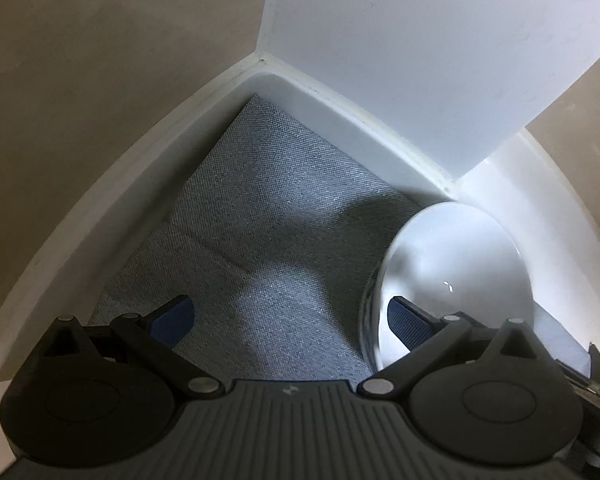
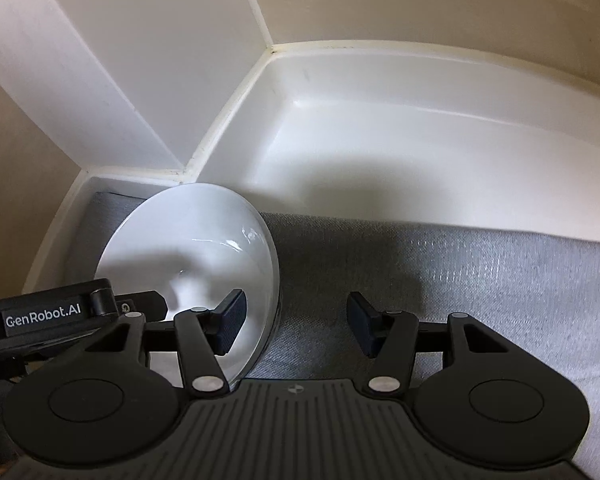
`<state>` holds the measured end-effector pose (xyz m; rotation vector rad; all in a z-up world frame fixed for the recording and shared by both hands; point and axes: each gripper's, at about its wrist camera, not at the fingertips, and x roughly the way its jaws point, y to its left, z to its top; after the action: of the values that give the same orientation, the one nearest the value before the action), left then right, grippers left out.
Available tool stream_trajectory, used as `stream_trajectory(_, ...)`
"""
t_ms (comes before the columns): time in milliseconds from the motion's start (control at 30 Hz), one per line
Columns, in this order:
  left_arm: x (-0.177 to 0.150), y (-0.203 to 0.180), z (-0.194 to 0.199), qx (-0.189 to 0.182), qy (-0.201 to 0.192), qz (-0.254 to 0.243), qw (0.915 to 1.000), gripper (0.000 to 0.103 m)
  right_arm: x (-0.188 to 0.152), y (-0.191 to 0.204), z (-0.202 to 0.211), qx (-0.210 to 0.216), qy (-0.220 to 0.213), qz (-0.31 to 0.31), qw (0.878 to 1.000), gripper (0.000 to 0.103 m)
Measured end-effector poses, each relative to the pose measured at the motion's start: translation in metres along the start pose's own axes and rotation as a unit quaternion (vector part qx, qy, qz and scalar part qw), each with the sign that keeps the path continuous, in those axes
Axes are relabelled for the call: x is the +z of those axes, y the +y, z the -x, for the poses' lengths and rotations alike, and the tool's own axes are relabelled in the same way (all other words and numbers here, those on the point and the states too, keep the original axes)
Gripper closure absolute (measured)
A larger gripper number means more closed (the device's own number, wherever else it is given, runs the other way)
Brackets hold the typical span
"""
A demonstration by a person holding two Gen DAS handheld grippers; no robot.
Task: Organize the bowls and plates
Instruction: 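Close both grippers on the rim of the blue-banded bowl, then carry the blue-banded bowl with both grippers to the bowl stack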
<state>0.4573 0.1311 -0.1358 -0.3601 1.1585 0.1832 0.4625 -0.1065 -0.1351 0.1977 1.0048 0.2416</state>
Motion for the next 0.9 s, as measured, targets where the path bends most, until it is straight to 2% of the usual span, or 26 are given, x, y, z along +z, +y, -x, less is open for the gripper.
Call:
stream_trajectory(100, 0.000, -0.005, -0.003, 0.007, 0.005, -0.015, 0.9999, 0.000, 0.001, 0.004, -0.001, -0.007, -0.003, 0.018, 1.000, 0.054)
stream_trajectory(167, -0.002, -0.008, -0.003, 0.014, 0.003, -0.030, 0.9994, 0.003, 0.000, 0.004, 0.000, 0.006, -0.003, 0.024, 1.000, 0.077)
stream_trajectory(200, -0.003, -0.009, -0.003, 0.018, -0.001, -0.039, 0.9991, 0.010, 0.000, 0.004, 0.000, 0.017, -0.002, 0.021, 1.000, 0.086)
stream_trajectory(233, -0.006, -0.012, 0.000, 0.013, -0.008, -0.047, 0.9988, 0.016, 0.000, 0.005, 0.000, 0.024, -0.001, 0.022, 0.999, 0.089)
stream_trajectory(300, -0.007, -0.012, 0.007, -0.028, -0.009, -0.052, 0.9982, 0.060, -0.001, 0.010, 0.002, 0.022, -0.005, 0.033, 0.999, 0.089)
stream_trajectory(367, -0.005, -0.012, 0.009, -0.054, 0.004, -0.044, 0.9976, 0.080, 0.000, 0.011, 0.001, 0.024, -0.007, 0.035, 0.999, 0.089)
stream_trajectory(433, -0.006, -0.013, 0.010, -0.061, 0.002, -0.054, 0.9967, 0.090, 0.000, 0.011, 0.001, 0.027, -0.004, 0.031, 0.999, 0.089)
stream_trajectory(667, -0.013, -0.018, 0.020, -0.065, 0.005, -0.075, 0.9950, 0.092, -0.001, 0.014, 0.009, 0.034, 0.013, 0.032, 0.999, 0.088)
stream_trajectory(900, -0.020, -0.016, 0.049, -0.084, -0.021, -0.081, 0.9929, 0.092, -0.005, 0.028, 0.042, 0.029, -0.016, 0.052, 0.998, 0.088)
